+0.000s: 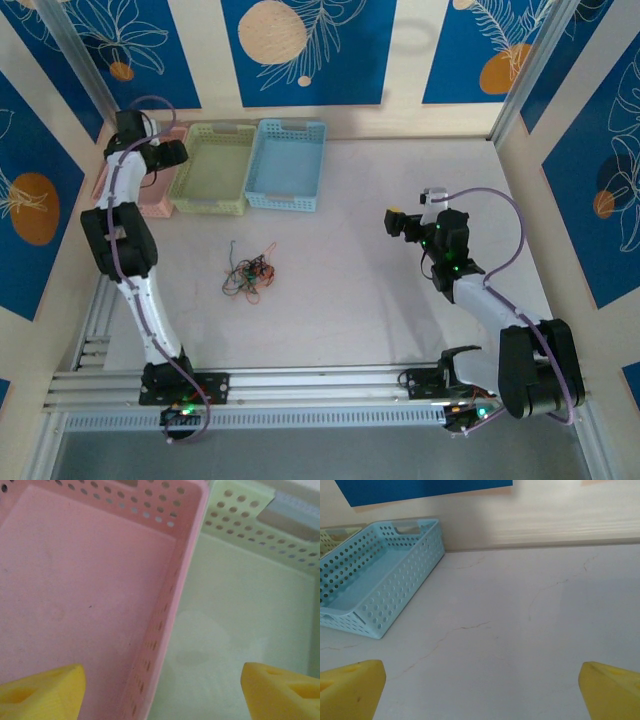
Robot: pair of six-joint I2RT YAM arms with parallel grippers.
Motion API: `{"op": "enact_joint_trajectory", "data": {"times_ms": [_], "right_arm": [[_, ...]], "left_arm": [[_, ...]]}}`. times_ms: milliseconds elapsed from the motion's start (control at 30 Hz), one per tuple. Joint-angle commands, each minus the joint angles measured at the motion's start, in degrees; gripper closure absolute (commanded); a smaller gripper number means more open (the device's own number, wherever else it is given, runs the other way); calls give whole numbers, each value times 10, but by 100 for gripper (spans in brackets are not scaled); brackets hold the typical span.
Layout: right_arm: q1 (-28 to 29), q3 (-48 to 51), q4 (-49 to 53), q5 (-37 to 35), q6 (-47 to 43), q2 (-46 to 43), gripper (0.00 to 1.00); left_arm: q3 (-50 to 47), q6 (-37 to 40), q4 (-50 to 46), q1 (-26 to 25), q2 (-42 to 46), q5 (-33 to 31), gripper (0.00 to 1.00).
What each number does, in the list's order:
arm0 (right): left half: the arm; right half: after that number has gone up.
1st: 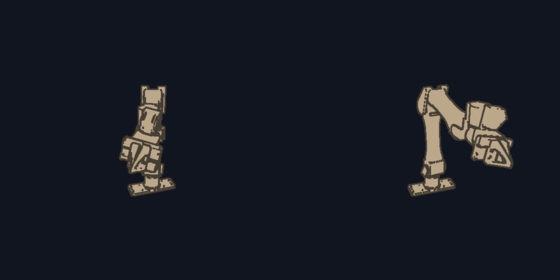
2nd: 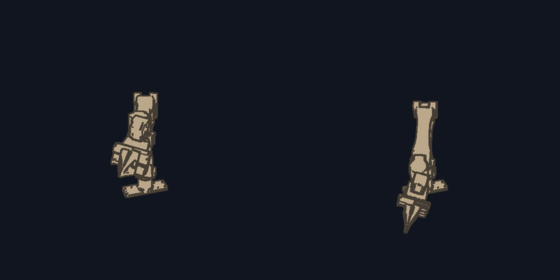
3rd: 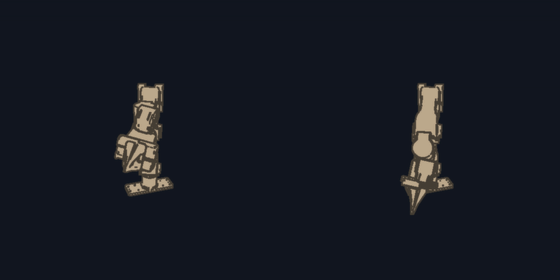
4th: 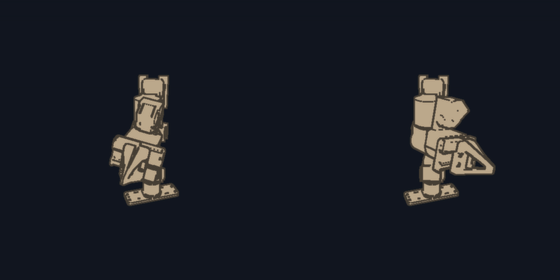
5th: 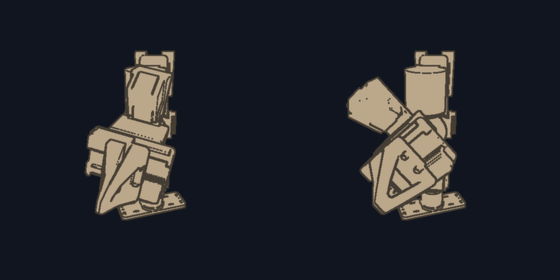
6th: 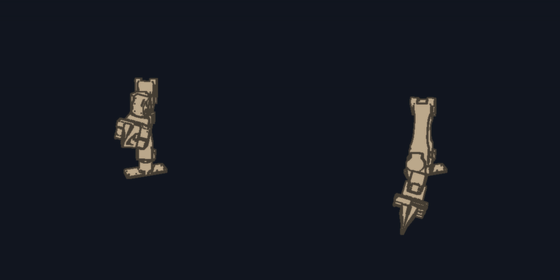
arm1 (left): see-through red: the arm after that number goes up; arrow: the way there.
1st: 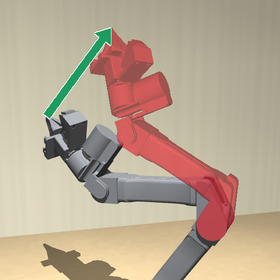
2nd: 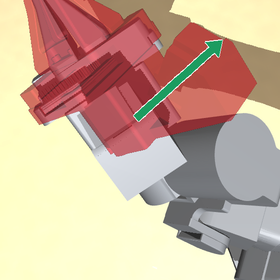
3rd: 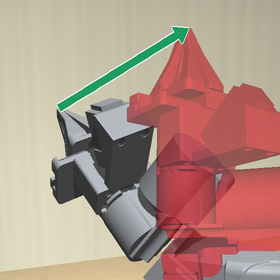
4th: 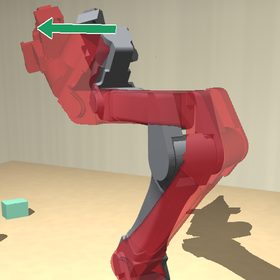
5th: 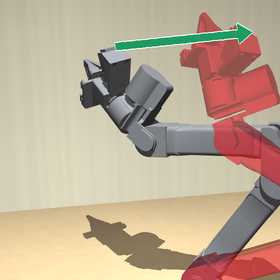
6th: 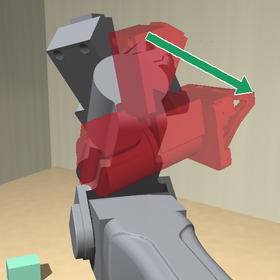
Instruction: Untangle the cables
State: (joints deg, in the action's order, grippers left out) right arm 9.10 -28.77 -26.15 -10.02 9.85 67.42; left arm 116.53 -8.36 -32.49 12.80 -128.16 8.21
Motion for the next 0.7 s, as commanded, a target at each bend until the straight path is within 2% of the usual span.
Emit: {"op": "enact_joint_trajectory", "data": {"times_ms": [0,167,267,367,467,667], "right_arm": [[4,-19,6,12,-11,5,2],[6,-23,5,19,-10,14,2],[6,-23,6,19,-9,15,2],[5,-28,8,21,-9,19,2],[5,-30,10,24,-10,22,3],[2,-30,5,40,-6,23,4]], "left_arm": [[34,23,-37,2,-33,-6,19],[55,27,-42,-2,-70,-2,22],[57,34,-41,-9,-81,3,29],[57,46,-38,-22,-82,-6,40],[57,52,-35,-40,-77,-16,57],[47,28,-28,-89,-63,-54,83]]}}
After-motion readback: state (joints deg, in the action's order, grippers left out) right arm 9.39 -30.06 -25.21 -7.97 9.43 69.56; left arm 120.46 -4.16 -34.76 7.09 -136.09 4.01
